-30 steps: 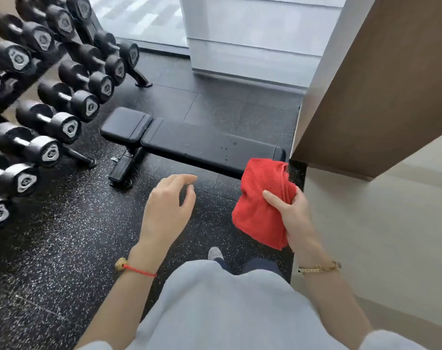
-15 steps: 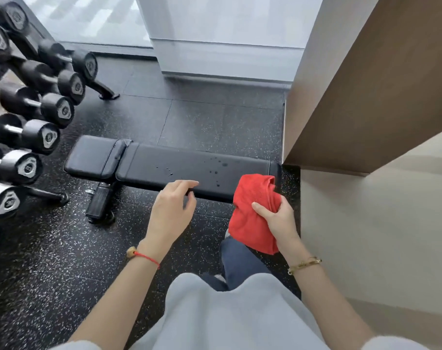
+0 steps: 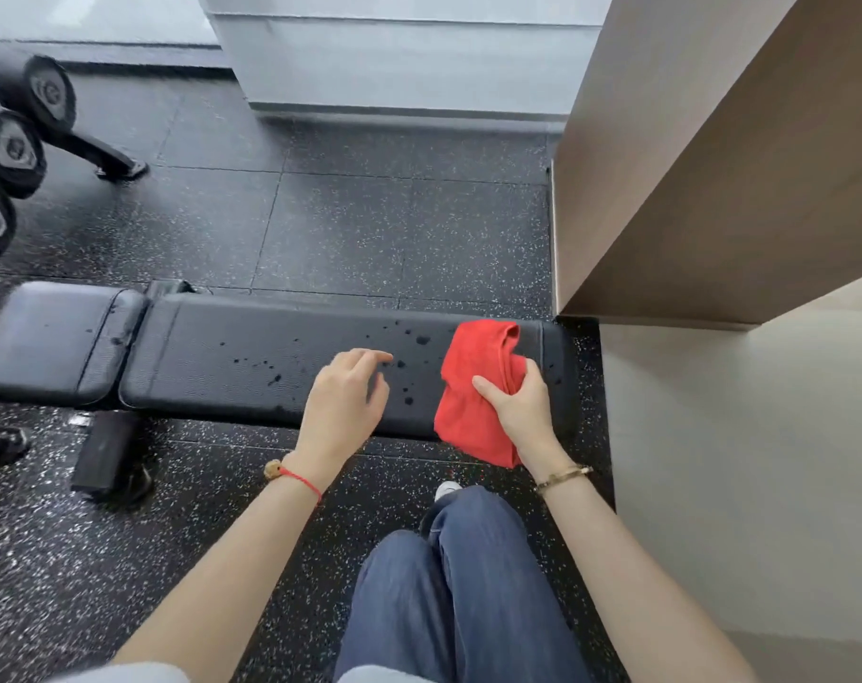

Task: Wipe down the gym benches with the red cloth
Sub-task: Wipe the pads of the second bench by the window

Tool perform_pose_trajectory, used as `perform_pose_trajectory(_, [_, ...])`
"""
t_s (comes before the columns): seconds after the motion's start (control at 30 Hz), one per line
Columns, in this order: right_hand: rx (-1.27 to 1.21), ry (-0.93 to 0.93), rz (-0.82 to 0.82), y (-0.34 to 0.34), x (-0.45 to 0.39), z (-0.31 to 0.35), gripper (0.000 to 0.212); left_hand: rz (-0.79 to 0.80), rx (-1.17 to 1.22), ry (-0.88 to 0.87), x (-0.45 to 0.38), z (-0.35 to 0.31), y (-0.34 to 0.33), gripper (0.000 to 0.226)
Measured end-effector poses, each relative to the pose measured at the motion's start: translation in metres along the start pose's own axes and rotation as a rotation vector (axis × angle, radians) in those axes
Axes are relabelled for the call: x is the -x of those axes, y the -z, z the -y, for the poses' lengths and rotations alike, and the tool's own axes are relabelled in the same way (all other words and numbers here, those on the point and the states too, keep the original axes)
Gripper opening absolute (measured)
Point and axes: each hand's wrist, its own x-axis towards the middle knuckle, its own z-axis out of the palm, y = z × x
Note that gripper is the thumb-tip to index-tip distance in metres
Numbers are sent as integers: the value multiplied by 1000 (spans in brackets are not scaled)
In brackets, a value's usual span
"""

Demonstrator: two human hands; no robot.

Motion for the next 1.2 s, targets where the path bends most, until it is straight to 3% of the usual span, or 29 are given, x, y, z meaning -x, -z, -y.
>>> perform_pose_trajectory(0.33, [68,225,-2,-67,-109,-127,50,-127,-1,-135,-46,108,-157,28])
perform_pose_trajectory(0.43, [185,398,-109,-67,-122,-153,53,-190,-8,-184,-50,133,-185,28])
perform_pose_trajectory(0.6, [394,642,-254,-62,-133,-175,80,-266,3,-245,-50,159,-216,30])
perform_pose_trajectory(0.77, [764,722,-466,-66,-128,-177,62,-286,-2,-269,-49,169,-223,30])
perform_pose_trajectory(0.87, [812,796,-352,-78,-124,-172,52,-280,-26,-270,-46,170,-225,27])
perform_pose_trajectory(1.0, [947,662,-135,-104,-125,-175,58,-304,-10,-277,-45,172,-228,26])
perform_pose_trajectory(1.2, [1075,693,-134,-93,-127,-197,59,-335,-6,-291,-46,177,-233,27])
